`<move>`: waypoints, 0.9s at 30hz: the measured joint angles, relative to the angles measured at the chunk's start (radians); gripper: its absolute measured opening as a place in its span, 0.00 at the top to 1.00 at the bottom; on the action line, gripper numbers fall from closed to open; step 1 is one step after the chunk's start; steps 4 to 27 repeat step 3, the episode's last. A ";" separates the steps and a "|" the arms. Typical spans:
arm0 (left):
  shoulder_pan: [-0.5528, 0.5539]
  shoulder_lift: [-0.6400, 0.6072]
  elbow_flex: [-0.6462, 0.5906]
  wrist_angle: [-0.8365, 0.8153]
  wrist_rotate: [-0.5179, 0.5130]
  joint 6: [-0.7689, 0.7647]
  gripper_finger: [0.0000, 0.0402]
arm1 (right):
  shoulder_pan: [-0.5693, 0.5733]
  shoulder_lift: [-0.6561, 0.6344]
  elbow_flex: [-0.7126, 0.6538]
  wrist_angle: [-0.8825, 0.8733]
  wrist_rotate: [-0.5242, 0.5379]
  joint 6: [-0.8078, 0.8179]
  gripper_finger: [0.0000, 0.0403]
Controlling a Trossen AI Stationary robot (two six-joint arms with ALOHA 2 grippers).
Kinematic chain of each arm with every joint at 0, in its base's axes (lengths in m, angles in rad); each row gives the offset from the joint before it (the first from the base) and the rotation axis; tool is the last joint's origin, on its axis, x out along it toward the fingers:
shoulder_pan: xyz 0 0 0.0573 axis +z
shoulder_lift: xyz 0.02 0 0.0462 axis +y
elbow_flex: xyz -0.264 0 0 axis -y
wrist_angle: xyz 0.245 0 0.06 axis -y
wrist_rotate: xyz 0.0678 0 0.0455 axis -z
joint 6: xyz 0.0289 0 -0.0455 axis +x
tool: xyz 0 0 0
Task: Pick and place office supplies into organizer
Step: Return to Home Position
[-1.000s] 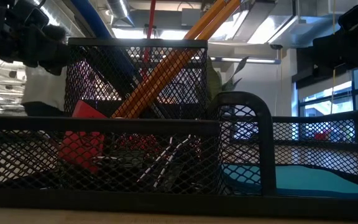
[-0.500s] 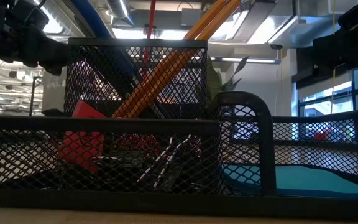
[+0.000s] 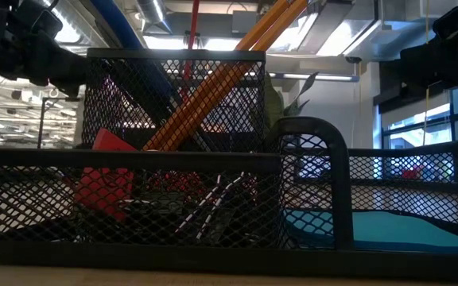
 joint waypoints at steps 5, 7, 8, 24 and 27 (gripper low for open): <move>0.000 0.000 0.000 0.000 0.000 0.000 0.71 | 0.000 0.000 0.000 0.000 0.000 0.000 0.61; 0.000 0.000 0.000 0.000 0.000 0.000 0.71 | 0.000 0.000 0.000 0.000 0.000 0.000 0.61; 0.000 0.000 0.000 0.000 0.000 0.000 0.71 | 0.000 0.000 0.000 0.000 0.000 0.000 0.61; 0.000 0.000 0.000 0.000 0.000 0.000 0.71 | 0.000 0.000 0.000 0.000 0.000 0.000 0.61; 0.000 0.000 0.000 0.000 0.000 0.000 0.71 | 0.000 0.000 0.000 0.000 0.000 0.000 0.61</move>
